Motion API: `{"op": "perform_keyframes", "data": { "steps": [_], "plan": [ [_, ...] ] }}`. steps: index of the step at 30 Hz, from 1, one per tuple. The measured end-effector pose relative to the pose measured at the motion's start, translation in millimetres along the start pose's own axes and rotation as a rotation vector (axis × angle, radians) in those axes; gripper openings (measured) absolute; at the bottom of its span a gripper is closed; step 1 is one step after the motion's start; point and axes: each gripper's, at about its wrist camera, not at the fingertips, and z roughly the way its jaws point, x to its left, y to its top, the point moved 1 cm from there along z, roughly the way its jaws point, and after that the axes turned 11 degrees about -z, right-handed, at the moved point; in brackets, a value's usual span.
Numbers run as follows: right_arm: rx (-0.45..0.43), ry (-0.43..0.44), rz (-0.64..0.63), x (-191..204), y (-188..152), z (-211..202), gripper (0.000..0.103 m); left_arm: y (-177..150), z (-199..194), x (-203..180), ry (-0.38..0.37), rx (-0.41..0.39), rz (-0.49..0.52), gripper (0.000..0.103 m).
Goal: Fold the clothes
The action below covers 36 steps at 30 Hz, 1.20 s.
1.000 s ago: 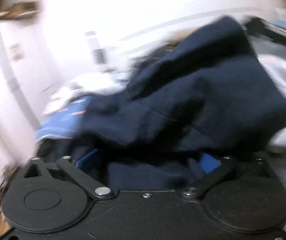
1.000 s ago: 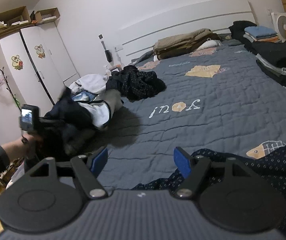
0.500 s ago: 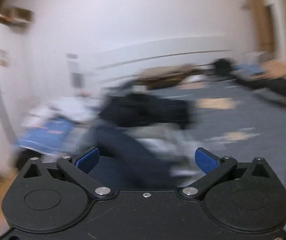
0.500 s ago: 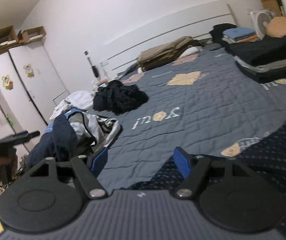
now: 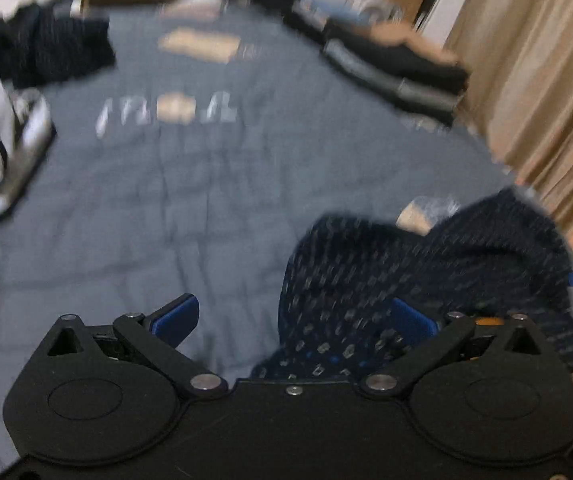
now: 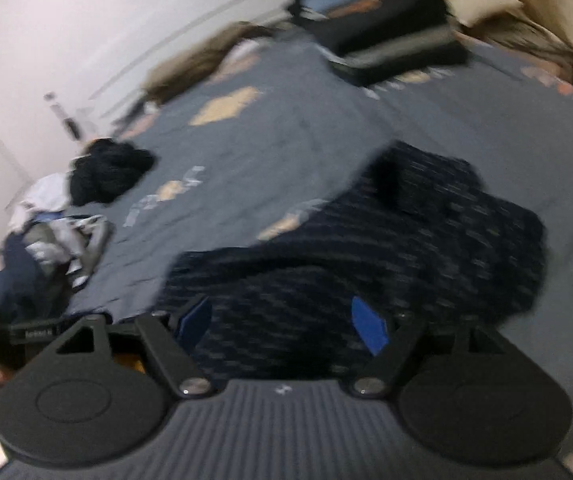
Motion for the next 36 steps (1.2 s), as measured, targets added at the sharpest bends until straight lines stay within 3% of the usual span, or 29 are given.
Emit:
{"op": "perform_keyframes", "data": {
  "steps": [3, 4, 5, 6, 7, 8, 10, 13, 16, 21, 23, 25, 28, 29, 32, 36],
  "plan": [
    [0.07, 0.012, 0.086, -18, -7, 16, 0.077, -17, 23, -6, -0.042, 0.082, -0.037, 0.103],
    [0.096, 0.02, 0.108, -21, -10, 23, 0.077, -22, 26, -8, -0.063, 0.093, -0.033, 0.096],
    [0.126, 0.04, 0.123, -22, -13, 32, 0.076, -29, 26, -11, -0.079, 0.084, -0.012, 0.078],
    [0.148, 0.069, 0.137, -20, -17, 42, 0.071, -36, 25, -15, -0.094, 0.072, 0.011, 0.067],
    [0.161, 0.097, 0.141, -15, -20, 50, 0.041, -38, 22, -14, -0.097, 0.058, 0.009, 0.053],
    [0.175, 0.125, 0.146, -11, -23, 58, 0.003, -38, 19, -13, -0.097, 0.043, 0.001, 0.037],
    [0.163, 0.15, 0.147, 1, -22, 66, 0.002, -35, 7, -9, -0.113, 0.011, -0.025, 0.028],
    [0.06, 0.214, 0.148, 22, 3, 59, 0.002, -9, -28, -3, -0.149, -0.078, -0.058, 0.025],
    [-0.089, 0.296, 0.122, 49, 58, 36, 0.002, 35, -78, -8, -0.157, -0.193, -0.017, 0.023],
    [-0.362, 0.383, -0.008, 107, 170, -35, 0.002, 118, -190, -36, -0.132, -0.497, 0.049, 0.023],
    [-0.462, 0.423, -0.044, 122, 194, -72, 0.001, 139, -237, -49, -0.141, -0.597, 0.076, 0.023],
    [-0.559, 0.461, -0.078, 132, 210, -109, 0.001, 135, -280, -55, -0.168, -0.675, 0.102, 0.023],
    [-0.621, 0.493, -0.106, 125, 200, -142, 0.001, 114, -322, -58, -0.197, -0.744, 0.123, 0.023],
    [-0.631, 0.501, -0.115, 122, 195, -150, 0.001, 102, -325, -55, -0.203, -0.726, 0.118, 0.023],
    [-0.495, 0.486, -0.135, 104, 158, -132, 0.001, 59, -306, -45, -0.21, -0.591, 0.096, 0.023],
    [-0.176, 0.369, -0.1, 77, 86, -54, 0.002, -15, -225, -25, -0.148, -0.295, 0.037, 0.024]
  ]
}}
